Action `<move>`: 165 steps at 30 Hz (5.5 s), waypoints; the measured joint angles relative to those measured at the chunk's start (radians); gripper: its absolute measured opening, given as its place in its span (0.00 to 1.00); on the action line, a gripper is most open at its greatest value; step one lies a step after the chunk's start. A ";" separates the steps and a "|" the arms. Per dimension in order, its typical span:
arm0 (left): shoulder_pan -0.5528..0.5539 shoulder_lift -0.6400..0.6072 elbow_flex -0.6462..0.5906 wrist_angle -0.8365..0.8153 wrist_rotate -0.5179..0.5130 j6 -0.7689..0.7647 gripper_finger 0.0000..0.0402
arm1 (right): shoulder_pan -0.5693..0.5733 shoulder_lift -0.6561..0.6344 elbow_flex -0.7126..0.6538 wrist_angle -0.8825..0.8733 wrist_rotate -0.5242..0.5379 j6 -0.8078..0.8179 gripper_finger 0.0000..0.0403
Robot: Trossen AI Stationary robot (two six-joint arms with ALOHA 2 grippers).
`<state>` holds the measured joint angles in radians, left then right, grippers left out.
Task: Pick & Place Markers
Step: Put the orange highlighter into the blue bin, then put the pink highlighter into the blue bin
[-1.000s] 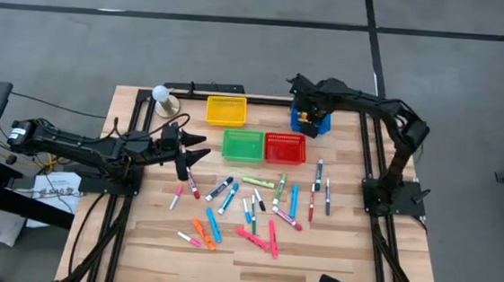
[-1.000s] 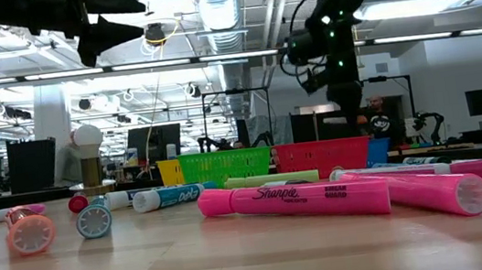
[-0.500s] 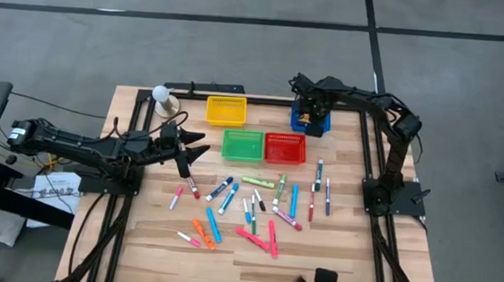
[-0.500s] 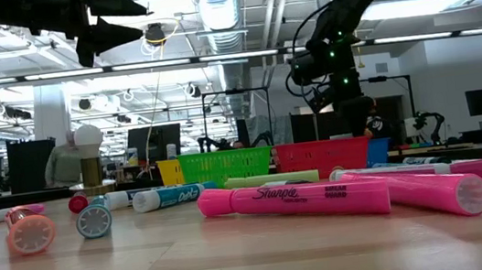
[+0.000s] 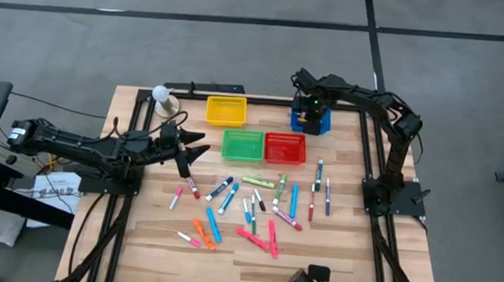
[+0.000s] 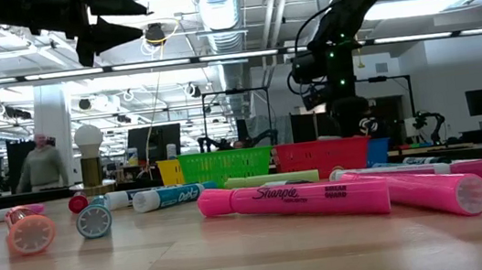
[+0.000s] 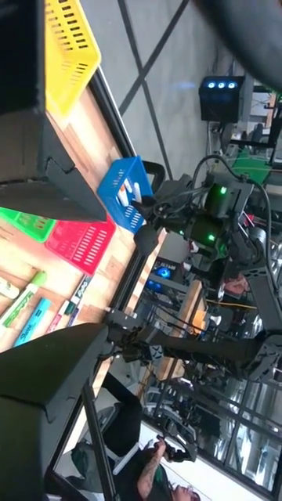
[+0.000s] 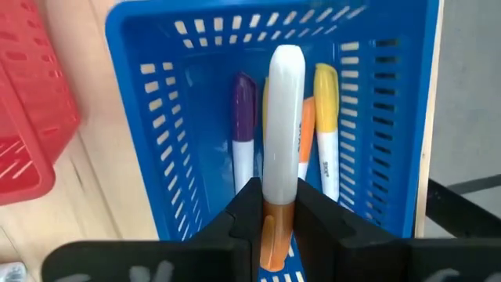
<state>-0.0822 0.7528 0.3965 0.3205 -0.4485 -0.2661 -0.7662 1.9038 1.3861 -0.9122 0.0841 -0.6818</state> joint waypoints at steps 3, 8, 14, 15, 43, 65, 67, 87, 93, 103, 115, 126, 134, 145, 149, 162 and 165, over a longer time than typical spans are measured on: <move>0.000 0.000 0.000 0.002 0.000 0.000 0.56 | -0.001 0.003 0.000 0.008 -0.001 -0.008 0.12; 0.000 0.000 0.000 0.003 0.000 0.000 0.55 | -0.009 0.046 0.000 0.003 0.021 -0.008 0.12; 0.000 0.000 0.001 0.011 0.000 -0.003 0.56 | -0.008 0.062 0.003 0.038 0.035 -0.008 0.13; 0.000 0.000 0.001 0.012 0.000 -0.003 0.56 | -0.008 0.062 0.003 0.046 0.034 -0.009 0.13; -0.001 0.000 0.001 0.022 0.001 -0.019 0.55 | 0.012 -0.214 0.064 0.086 -0.245 0.367 0.29; -0.003 -0.012 0.001 -0.347 0.586 -0.387 0.55 | 0.014 -0.963 -0.282 0.260 -0.565 0.633 0.29; -0.003 -0.012 0.001 -0.435 0.616 -0.453 0.55 | 0.014 -1.044 -0.364 0.330 -0.596 0.682 0.29; -0.003 0.003 0.000 -0.522 0.684 -0.664 0.55 | 0.196 -1.642 -0.917 0.723 -0.549 0.941 0.29; -0.004 0.101 0.000 -0.629 0.686 -0.721 0.55 | 0.262 -1.724 -1.005 0.742 -0.423 1.001 0.29; -0.029 0.339 0.000 -0.647 0.753 -0.877 0.55 | 0.335 -1.743 -1.031 0.743 -0.395 1.043 0.29; -0.135 0.286 0.000 -0.770 0.597 -1.052 0.55 | 0.339 -1.743 -1.031 0.742 -0.375 1.049 0.29; -0.140 0.288 0.000 -0.847 0.476 -1.074 0.55 | 0.339 -1.741 -1.031 0.735 -0.342 1.049 0.29; -0.142 0.367 0.000 -0.844 0.492 -1.074 0.55 | 0.339 -1.741 -1.031 0.734 -0.343 1.049 0.29; -0.142 0.426 0.005 -0.836 0.493 -1.074 0.51 | 0.339 -1.741 -1.031 0.734 -0.343 1.049 0.29; -0.142 0.436 0.005 -0.838 0.475 -1.075 0.45 | 0.339 -1.741 -1.031 0.733 -0.343 1.048 0.29; -0.142 0.438 0.001 -0.842 0.444 -1.075 0.12 | 0.339 -1.741 -1.031 0.732 -0.343 1.049 0.29; -0.141 0.415 -0.001 -0.838 0.452 -1.075 0.10 | 0.339 -1.741 -1.031 0.732 -0.343 1.080 0.29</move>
<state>-0.2236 1.1677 0.3958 -0.5173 0.0032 -1.3410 -0.4274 0.1631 0.3553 -0.1799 -0.2592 0.3980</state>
